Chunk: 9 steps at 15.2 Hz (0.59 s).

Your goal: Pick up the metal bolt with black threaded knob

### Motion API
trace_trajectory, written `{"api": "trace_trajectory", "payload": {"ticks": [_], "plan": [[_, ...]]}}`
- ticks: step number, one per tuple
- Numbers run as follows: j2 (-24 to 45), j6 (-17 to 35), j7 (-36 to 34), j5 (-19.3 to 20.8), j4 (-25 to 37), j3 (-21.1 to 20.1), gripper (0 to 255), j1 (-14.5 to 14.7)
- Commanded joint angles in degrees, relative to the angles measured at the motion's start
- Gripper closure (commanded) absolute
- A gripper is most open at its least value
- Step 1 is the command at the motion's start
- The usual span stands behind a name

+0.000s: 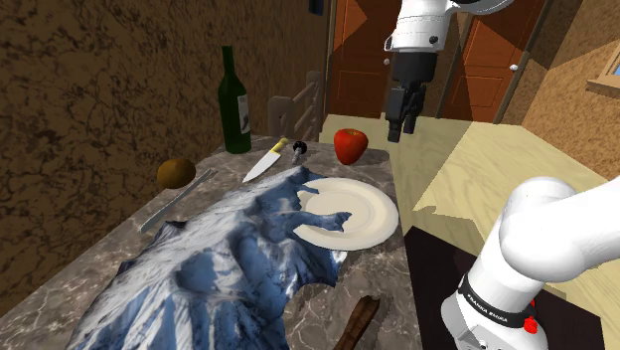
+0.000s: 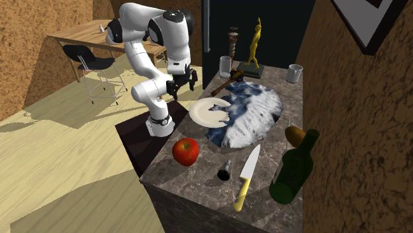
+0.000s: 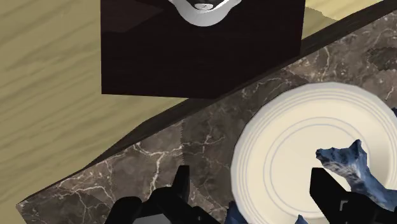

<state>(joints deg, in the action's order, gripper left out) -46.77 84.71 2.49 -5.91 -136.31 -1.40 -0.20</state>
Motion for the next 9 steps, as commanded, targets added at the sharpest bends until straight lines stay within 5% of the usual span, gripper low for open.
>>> {"api": "trace_trajectory", "payload": {"ticks": [1,9], "plan": [[0.00,0.00,0.00,0.00,0.00,0.00,0,0.00],[12.53,15.94,-13.97,-2.66,1.13,-6.10,0,-3.71]]}}
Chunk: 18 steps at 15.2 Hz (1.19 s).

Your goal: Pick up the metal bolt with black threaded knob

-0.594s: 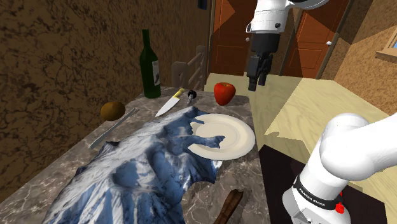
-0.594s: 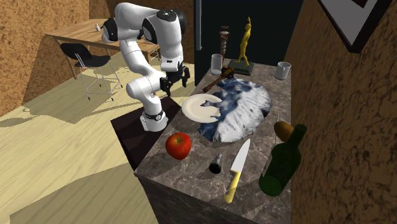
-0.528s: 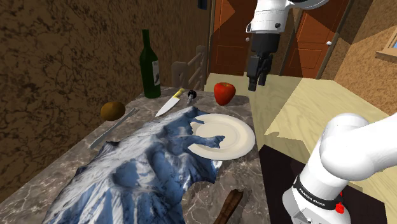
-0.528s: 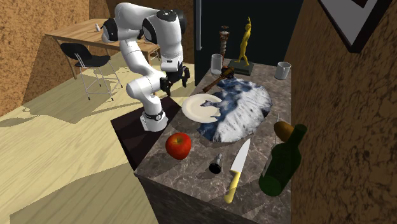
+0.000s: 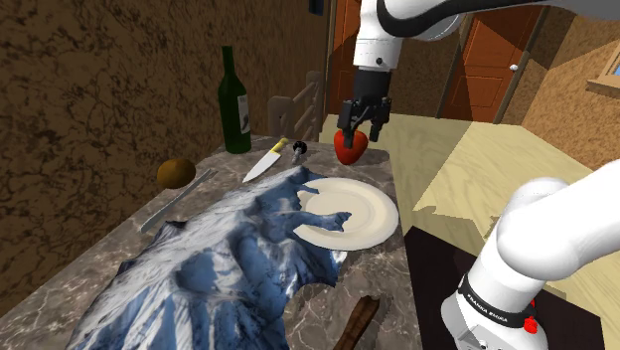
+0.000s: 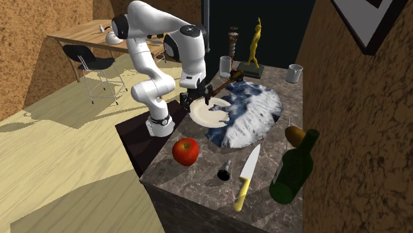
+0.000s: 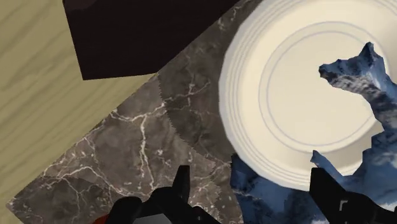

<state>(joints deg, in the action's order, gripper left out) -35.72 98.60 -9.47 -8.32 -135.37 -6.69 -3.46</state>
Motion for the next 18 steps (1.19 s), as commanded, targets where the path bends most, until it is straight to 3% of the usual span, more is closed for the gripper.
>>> {"api": "trace_trajectory", "payload": {"ticks": [1,9,18], "plan": [[3.27,3.88,-3.76,-0.29,0.70,-1.46,0,-0.95],[18.39,16.42,-18.27,2.06,7.36,-5.69,0,-5.23],[35.63,24.98,-35.66,9.61,19.43,-7.01,0,-8.79]]}}
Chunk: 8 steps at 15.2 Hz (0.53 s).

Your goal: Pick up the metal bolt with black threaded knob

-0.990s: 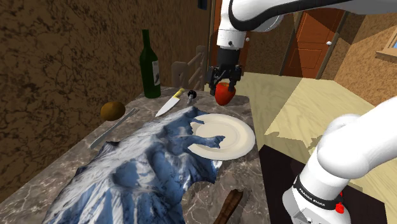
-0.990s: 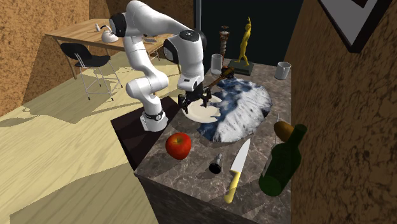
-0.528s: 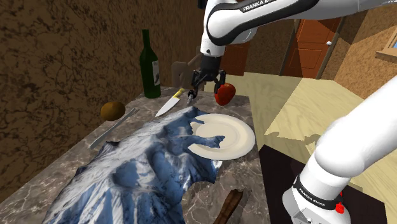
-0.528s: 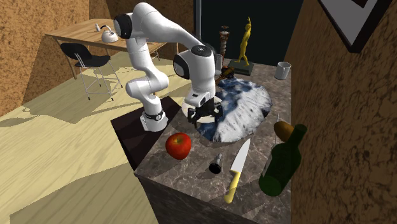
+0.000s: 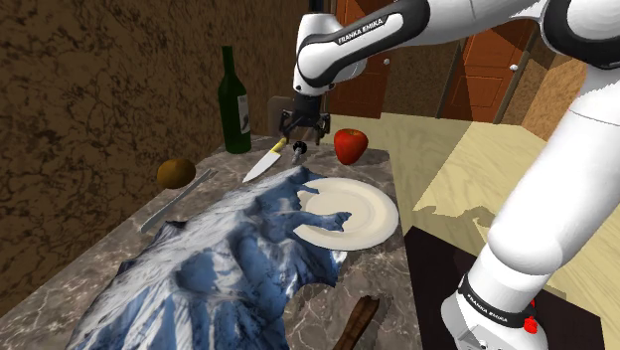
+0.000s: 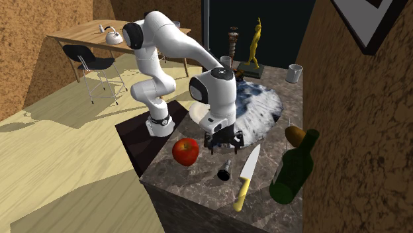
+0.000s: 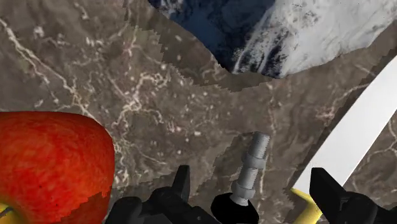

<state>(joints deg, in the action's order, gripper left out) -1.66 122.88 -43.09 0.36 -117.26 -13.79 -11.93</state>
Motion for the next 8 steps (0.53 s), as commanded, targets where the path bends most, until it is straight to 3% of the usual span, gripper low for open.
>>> {"api": "trace_trajectory", "payload": {"ticks": [1,3,8], "plan": [[3.42,1.26,-3.94,1.90,2.91,0.28,0,-0.47],[6.27,2.00,-6.84,3.38,5.48,0.71,0,-0.64],[7.58,5.61,-7.29,3.92,3.13,0.81,0,-0.54]]}}
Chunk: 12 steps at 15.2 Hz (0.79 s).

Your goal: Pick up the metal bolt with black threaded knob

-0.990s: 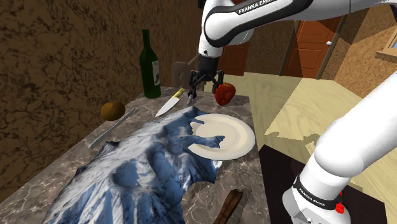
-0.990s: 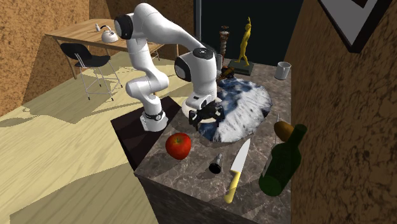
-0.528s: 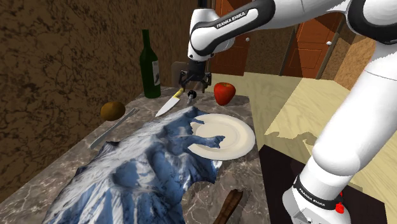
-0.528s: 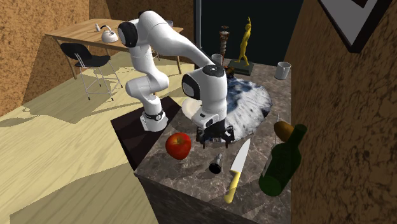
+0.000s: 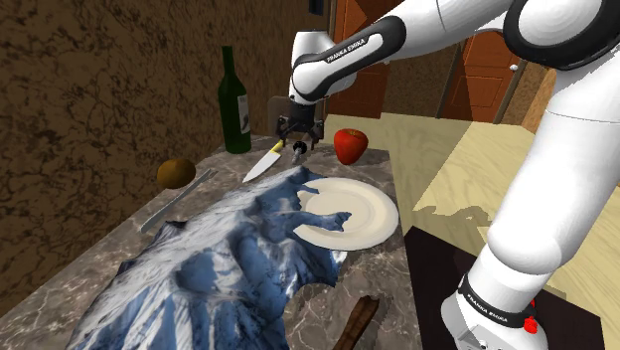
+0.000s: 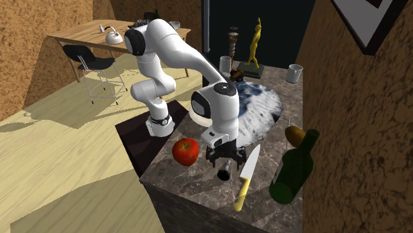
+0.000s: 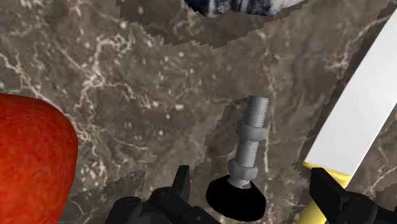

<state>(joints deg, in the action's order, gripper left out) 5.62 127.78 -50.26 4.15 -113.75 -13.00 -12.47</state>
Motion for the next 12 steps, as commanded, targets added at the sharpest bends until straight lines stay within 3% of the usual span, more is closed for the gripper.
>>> {"api": "trace_trajectory", "payload": {"ticks": [1,4,5,12], "plan": [[0.60,1.43,-0.23,0.25,-0.81,0.04,0,0.01],[1.09,2.55,-0.39,0.46,-1.47,0.07,0,0.04],[1.06,2.53,-0.40,0.45,-1.47,0.06,255,0.04],[1.03,2.55,-0.39,0.44,-1.52,0.06,255,0.04]]}}
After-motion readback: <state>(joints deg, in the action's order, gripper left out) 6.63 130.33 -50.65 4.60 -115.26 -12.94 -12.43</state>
